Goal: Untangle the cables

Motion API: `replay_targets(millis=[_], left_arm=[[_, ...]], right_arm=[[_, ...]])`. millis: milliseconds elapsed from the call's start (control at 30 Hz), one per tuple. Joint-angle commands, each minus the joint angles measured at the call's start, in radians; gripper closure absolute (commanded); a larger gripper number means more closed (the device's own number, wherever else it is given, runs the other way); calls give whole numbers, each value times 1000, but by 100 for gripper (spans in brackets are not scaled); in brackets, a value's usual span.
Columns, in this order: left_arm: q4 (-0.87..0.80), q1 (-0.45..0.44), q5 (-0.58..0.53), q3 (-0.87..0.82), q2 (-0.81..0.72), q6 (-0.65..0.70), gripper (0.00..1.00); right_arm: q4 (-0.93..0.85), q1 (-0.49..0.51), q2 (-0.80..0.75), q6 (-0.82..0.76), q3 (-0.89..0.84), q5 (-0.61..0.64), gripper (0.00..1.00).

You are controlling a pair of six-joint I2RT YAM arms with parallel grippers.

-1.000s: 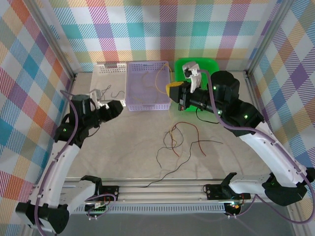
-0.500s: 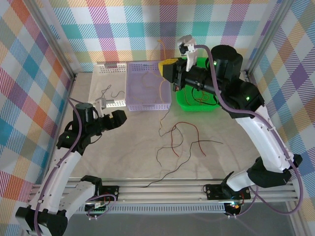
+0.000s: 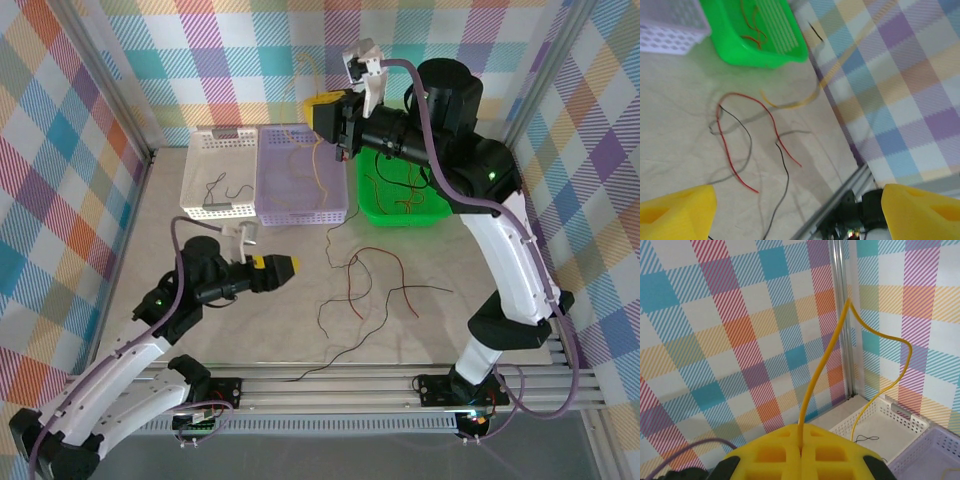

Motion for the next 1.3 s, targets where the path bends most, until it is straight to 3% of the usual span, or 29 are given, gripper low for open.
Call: replay_targets(millis=[0, 167, 367, 733, 1133, 1267], left_arm=[[102, -95, -66, -35, 33, 25, 15], [111, -227, -200, -52, 142, 146, 13], [155, -266, -349, -65, 241, 243, 10], [433, -269, -361, -57, 406, 280, 6], [534, -271, -415, 24, 553, 303, 8], [550, -270, -408, 46, 574, 299, 16]], right_arm=[[-6, 5, 2, 17, 49, -29, 100], [2, 5, -8, 39, 62, -49, 100], [-4, 5, -23, 90, 72, -111, 100], [26, 5, -73, 167, 21, -194, 100], [96, 5, -152, 235, -92, -272, 100], [105, 5, -168, 239, -120, -278, 100]])
